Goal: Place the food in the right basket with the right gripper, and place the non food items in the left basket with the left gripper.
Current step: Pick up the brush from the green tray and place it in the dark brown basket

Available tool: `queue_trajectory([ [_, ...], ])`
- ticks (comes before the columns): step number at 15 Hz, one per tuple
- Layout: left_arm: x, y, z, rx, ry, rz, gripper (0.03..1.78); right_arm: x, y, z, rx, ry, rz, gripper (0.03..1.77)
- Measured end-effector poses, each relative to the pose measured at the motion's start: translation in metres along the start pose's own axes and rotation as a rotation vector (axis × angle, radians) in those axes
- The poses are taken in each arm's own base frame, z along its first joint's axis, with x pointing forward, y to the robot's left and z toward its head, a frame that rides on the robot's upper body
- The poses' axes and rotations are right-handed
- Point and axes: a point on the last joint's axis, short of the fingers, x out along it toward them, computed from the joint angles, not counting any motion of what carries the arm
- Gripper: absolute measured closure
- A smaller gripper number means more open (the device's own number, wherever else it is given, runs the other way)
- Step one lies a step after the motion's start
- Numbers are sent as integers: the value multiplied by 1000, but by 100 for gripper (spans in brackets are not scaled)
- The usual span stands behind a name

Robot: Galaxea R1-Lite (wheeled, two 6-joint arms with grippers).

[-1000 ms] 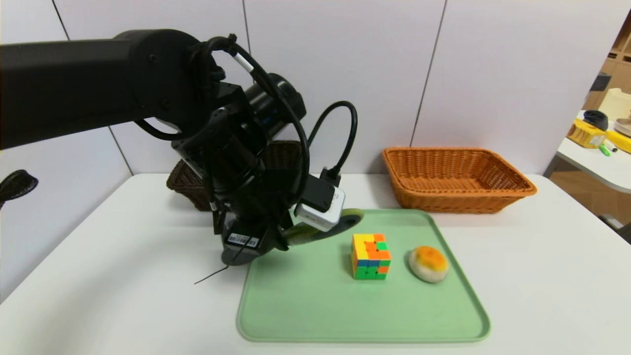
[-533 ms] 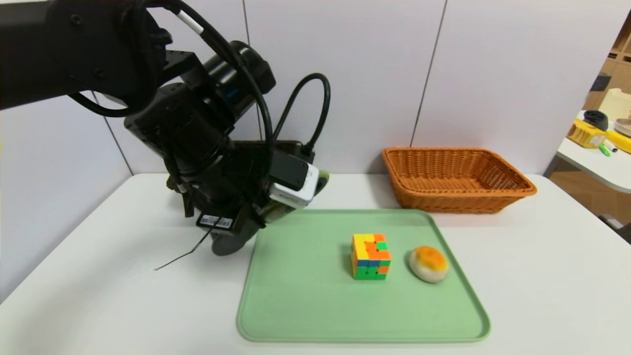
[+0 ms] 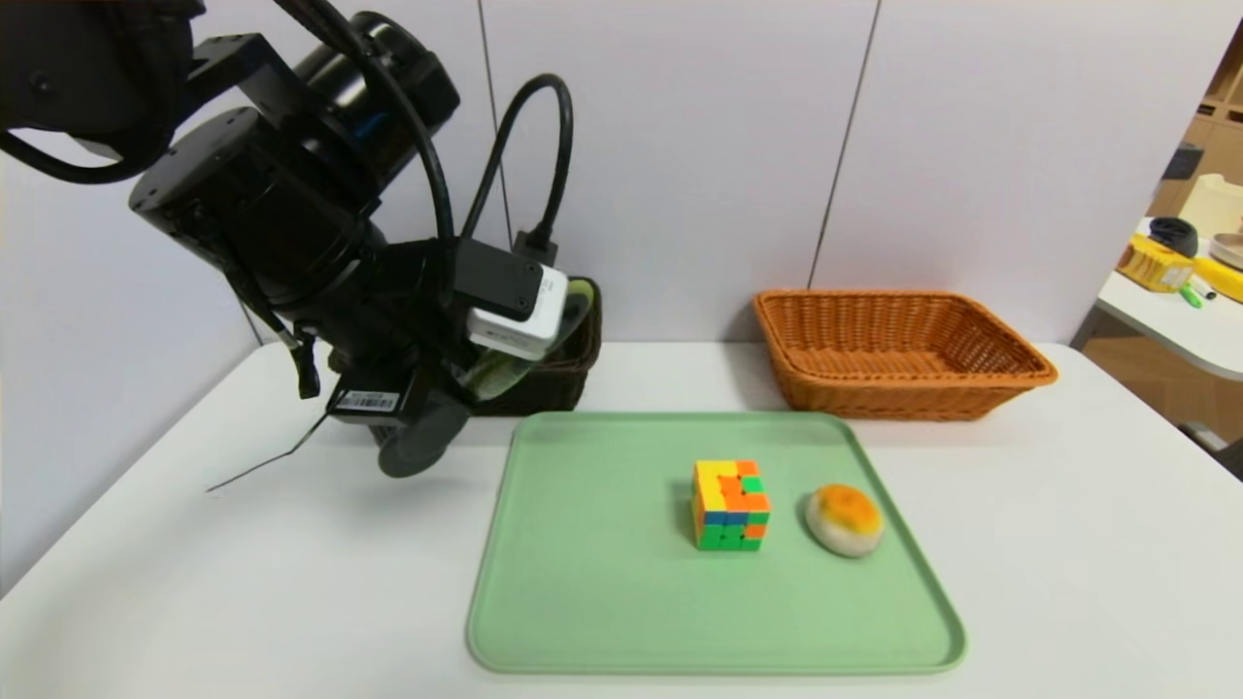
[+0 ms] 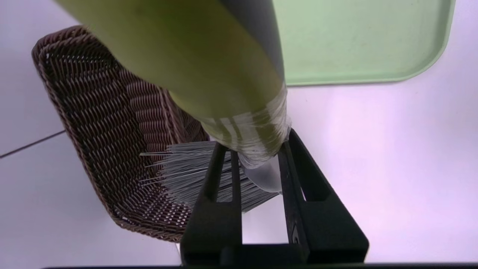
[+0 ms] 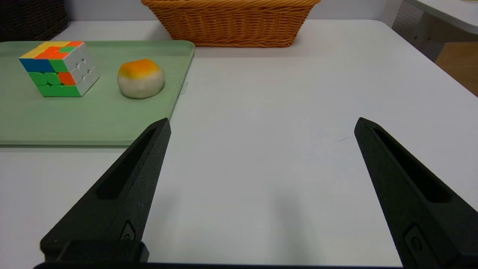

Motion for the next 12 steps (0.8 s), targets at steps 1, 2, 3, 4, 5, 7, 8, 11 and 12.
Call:
queue_trajectory([
  [1, -3, 0, -3, -13, 4, 10, 146, 0, 0, 0, 0, 0, 0, 10],
  [2, -7, 1, -6, -22, 13, 25, 146, 0, 0, 0, 0, 0, 0, 10],
  [3, -10, 2, -8, -31, 29, 42, 146, 0, 0, 0, 0, 0, 0, 10],
  [4, -14, 2, -10, -39, 42, 56, 146, 0, 0, 0, 0, 0, 0, 10],
  [5, -17, 2, -12, -44, 48, 70, 146, 0, 0, 0, 0, 0, 0, 10],
  [7, -24, 2, -14, -57, 68, 104, 146, 0, 0, 0, 0, 0, -1, 10],
  [8, -28, 2, -15, -63, 79, 122, 146, 0, 0, 0, 0, 0, 0, 10],
  [11, -34, 6, -16, -69, 90, 182, 146, 0, 0, 0, 0, 0, 0, 10],
  [12, -34, 9, -15, -69, 89, 209, 146, 0, 0, 0, 0, 0, 0, 10],
])
